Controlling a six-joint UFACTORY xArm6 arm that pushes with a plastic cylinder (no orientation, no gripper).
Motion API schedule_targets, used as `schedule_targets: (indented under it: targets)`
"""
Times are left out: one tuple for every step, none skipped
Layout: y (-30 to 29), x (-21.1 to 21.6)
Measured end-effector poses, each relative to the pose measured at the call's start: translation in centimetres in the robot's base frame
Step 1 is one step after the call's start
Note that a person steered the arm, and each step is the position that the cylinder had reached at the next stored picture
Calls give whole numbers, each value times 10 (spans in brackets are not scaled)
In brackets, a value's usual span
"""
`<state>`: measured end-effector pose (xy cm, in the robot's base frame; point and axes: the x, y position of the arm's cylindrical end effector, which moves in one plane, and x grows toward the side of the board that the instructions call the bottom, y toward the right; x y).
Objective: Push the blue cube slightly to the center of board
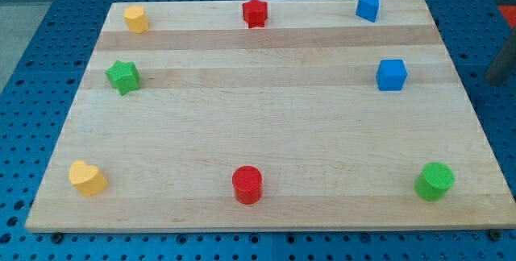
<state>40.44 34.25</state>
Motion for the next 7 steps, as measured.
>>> schedule_targets:
  targets:
    - [-47,-5]
    - [-58,-5]
    - [-80,-5]
    - [-127,-5]
    - [-145,-5]
    - [-151,-6]
    - [-160,-15]
